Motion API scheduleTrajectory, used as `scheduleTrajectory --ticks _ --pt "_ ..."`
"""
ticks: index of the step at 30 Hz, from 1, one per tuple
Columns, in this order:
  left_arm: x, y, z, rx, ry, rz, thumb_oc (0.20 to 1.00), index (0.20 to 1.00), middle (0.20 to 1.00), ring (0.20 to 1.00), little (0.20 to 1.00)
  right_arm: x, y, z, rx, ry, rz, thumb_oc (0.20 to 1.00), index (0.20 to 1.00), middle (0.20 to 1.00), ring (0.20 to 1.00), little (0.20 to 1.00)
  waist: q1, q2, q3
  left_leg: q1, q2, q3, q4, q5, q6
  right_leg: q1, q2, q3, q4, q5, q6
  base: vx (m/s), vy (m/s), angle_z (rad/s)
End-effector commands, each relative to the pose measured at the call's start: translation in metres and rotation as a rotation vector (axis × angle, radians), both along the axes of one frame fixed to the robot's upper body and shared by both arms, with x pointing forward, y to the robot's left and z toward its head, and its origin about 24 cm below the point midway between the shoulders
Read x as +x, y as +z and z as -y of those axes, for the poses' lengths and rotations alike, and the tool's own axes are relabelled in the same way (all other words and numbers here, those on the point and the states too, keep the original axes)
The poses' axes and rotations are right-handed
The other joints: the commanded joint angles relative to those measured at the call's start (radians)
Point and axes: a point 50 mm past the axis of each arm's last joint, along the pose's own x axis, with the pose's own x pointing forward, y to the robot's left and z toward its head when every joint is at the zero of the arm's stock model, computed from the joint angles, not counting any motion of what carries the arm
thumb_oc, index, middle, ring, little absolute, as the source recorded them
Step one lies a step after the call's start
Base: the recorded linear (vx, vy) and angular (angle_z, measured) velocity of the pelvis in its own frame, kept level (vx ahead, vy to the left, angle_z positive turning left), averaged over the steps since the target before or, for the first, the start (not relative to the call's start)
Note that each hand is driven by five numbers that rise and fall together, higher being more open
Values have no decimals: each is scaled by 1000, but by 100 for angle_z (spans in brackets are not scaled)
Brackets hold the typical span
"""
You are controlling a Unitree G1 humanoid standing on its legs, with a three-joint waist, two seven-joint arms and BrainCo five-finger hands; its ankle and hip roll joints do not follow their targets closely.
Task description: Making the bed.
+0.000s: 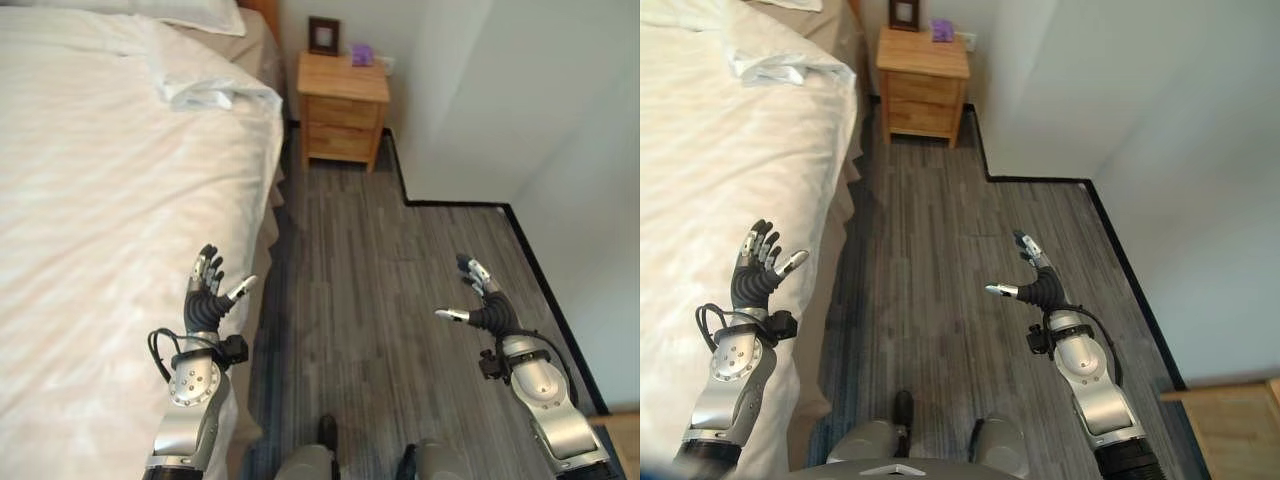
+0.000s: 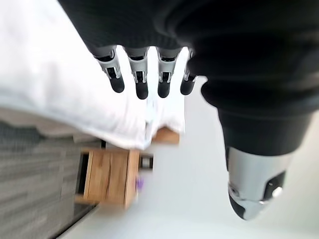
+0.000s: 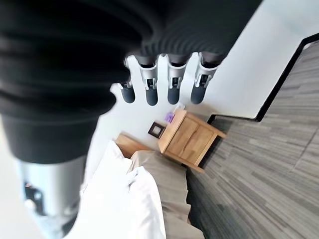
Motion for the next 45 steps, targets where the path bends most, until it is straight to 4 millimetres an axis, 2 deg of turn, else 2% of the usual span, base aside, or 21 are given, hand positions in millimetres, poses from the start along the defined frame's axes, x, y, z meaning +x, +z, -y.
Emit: scheduleTrajectory --ticks 1,5,8,10,13,15,18,20,21,22,23,26,31,33,36,37,41,42,43,44,45 --pt "2 22 -3 79 -46 94 1000 1000 1000 1000 1000 4 16 10 10 -66 100 1000 1000 1000 1000 1000 -53 6 19 159 161 -2 -31 -131 -173 -122 -5 -23 -162 98 12 581 7 30" --pt "5 17 4 67 -66 80 1000 1000 1000 1000 1000 -5 5 13 -5 -73 52 1000 1000 1000 1000 1000 -87 -16 -8 283 154 -48 -31 -230 -174 -95 12 -14 -141 171 0 660 -94 59" --pt "-4 6 6 44 -47 44 1000 1000 1000 1000 1000 -14 -5 18 28 -83 -3 1000 1000 1000 1000 1000 -124 13 -57 345 207 -51 13 -259 -197 -40 64 15 -145 166 -30 589 -164 44" --pt "-9 0 6 4 -26 32 1000 1000 1000 1000 1000 -12 -10 21 83 -93 -24 1000 1000 1000 1000 1000 -125 47 -73 293 234 -55 217 -165 -232 14 99 5 -151 142 -61 485 -163 22" --pt "-13 -1 6 -58 -18 37 1000 1000 1000 1000 1000 -8 -2 25 106 -102 10 1000 1000 1000 1000 1000 -85 19 -16 59 226 -75 687 70 -232 122 107 18 -162 95 -140 292 -237 -14" --pt "-13 0 5 -80 -11 51 1000 1000 1000 1000 1000 -4 3 28 109 -108 31 1000 1000 1000 1000 1000 -47 4 21 -62 220 -49 830 6 -200 163 110 48 -162 60 -158 361 -145 -62" --pt "-16 -3 6 -106 2 49 1000 1000 1000 1000 1000 1 5 28 93 -106 31 1000 1000 1000 1000 1000 3 8 42 -152 178 -35 792 -52 -191 213 116 99 -162 23 -157 298 10 -95" --pt "-20 -6 7 -120 5 40 1000 1000 1000 1000 1000 2 7 26 90 -88 35 1000 1000 1000 1000 1000 56 11 39 -226 114 -23 536 -62 -164 251 126 152 -162 -20 -150 485 98 -87" --pt "-21 -6 8 -121 4 39 1000 1000 1000 1000 1000 1 7 26 89 -88 33 1000 1000 1000 1000 1000 58 8 38 -217 110 -19 525 -63 -163 254 121 154 -162 -24 -149 442 100 -68" --pt "-21 -6 7 -120 7 39 1000 1000 1000 1000 1000 1 7 27 93 -85 36 1000 1000 1000 1000 1000 67 16 32 -217 99 -14 400 -49 -156 269 130 160 -162 -46 -148 531 129 -58" --pt "-23 -6 6 -124 20 38 1000 1000 1000 1000 1000 0 6 27 88 -88 33 1000 1000 1000 1000 1000 93 47 23 -261 96 3 181 48 -160 322 175 174 -162 -98 -150 530 123 -42" --pt "-25 -7 7 -136 27 39 1000 1000 1000 1000 1000 -2 6 30 66 -98 38 1000 1000 1000 1000 1000 121 53 24 -301 81 56 -23 112 -174 400 190 188 -162 -154 -157 565 104 3" --pt "-29 -9 4 -124 46 31 1000 1000 1000 1000 1000 -5 5 30 52 -108 35 1000 1000 1000 1000 1000 119 50 -11 -314 123 323 -15 123 -119 486 202 188 -162 -201 -150 482 149 -12" --pt "-33 -9 0 -105 45 22 1000 1000 1000 1000 1000 -3 0 20 45 -80 15 1000 1000 1000 1000 1000 130 12 -39 -280 115 352 -9 180 -92 520 174 171 -123 -191 -117 676 190 -20" --pt "-24 -6 1 -83 28 22 1000 1000 1000 1000 1000 1 2 8 48 -44 37 1000 1000 1000 1000 1000 151 -47 -48 -225 74 333 5 131 -51 435 131 143 145 -47 9 493 120 -65" --pt "-16 3 -1 -23 7 38 1000 1000 1000 1000 1000 6 12 3 39 -16 77 1000 1000 1000 1000 1000 123 -49 -36 -144 65 298 -3 78 -37 329 121 136 363 101 71 414 120 -9" --pt "-7 13 -2 13 12 73 1000 1000 1000 1000 1000 6 16 -1 59 0 99 1000 1000 1000 1000 1000 67 7 -20 -36 96 232 -31 26 -40 142 109 92 570 105 52 467 87 106" --pt "-7 17 -4 18 14 87 1000 1000 1000 1000 1000 2 15 1 64 -12 98 1000 1000 1000 1000 1000 49 23 -8 -11 116 208 -31 11 -59 83 30 39 500 73 10 259 -33 89" --pt "-7 17 -5 18 14 86 1000 1000 1000 1000 1000 2 15 1 64 -11 97 1000 1000 1000 1000 1000 34 20 -8 -11 111 193 -31 10 -60 92 24 23 500 65 9 551 -82 94" --pt "-10 15 -8 20 15 78 1000 1000 1000 1000 1000 -1 9 3 72 -27 68 1000 1000 1000 1000 1000 27 21 0 10 115 159 -31 -10 -86 58 -33 -8 344 5 -32 463 -117 100" --pt "-12 13 -9 15 17 69 1000 1000 1000 1000 1000 -3 6 3 77 -33 55 1000 1000 1000 1000 1000 12 12 5 24 106 128 -31 -27 -95 76 -29 -10 239 -15 -39 442 -110 113"
